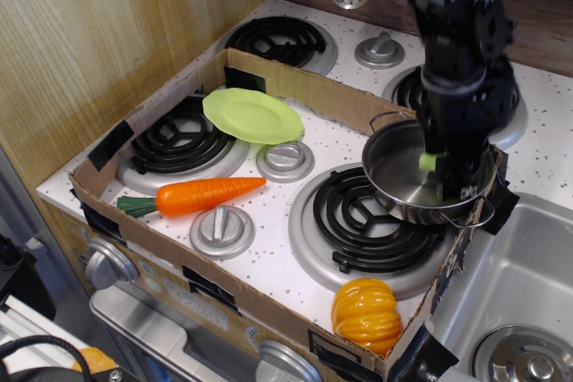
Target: Take broccoli out of pan
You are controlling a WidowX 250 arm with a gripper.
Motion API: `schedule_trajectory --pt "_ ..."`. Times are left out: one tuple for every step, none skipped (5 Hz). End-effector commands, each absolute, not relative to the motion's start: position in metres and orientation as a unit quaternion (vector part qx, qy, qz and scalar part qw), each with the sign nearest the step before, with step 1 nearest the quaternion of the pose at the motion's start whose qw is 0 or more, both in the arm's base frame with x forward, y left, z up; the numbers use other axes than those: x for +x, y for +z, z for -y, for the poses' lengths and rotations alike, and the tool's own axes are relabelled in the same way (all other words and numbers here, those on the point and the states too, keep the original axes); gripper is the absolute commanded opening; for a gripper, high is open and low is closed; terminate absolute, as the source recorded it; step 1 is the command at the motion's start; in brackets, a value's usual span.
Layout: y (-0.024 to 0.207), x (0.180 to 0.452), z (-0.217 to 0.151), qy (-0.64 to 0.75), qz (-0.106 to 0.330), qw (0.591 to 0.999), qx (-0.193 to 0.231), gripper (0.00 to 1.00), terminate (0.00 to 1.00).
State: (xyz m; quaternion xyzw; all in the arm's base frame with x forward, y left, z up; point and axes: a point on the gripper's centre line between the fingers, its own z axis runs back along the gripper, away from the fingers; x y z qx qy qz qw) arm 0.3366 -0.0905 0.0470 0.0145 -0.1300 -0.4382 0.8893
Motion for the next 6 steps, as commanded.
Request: schedule_trajectory --pt "0.112 0.32 0.072 -0.354 0.165 0.918 0.073 0.0 0.0" --pt "0.111 0.302 0.042 -0.352 0.169 0.916 0.096 0.0 0.0" --pt "0.106 0.299 -0.001 -0.384 0.178 0.9 0.102 0.0 0.0" --pt "0.1 0.298 -0.033 -0.391 0.182 0.891 0.141 0.0 0.0" --pt "0.084 0.294 -0.065 -0.381 0.184 0.887 0.184 0.0 0.0" --pt "0.073 0.282 -0.083 -0.352 0.18 0.891 0.223 0.0 0.0"
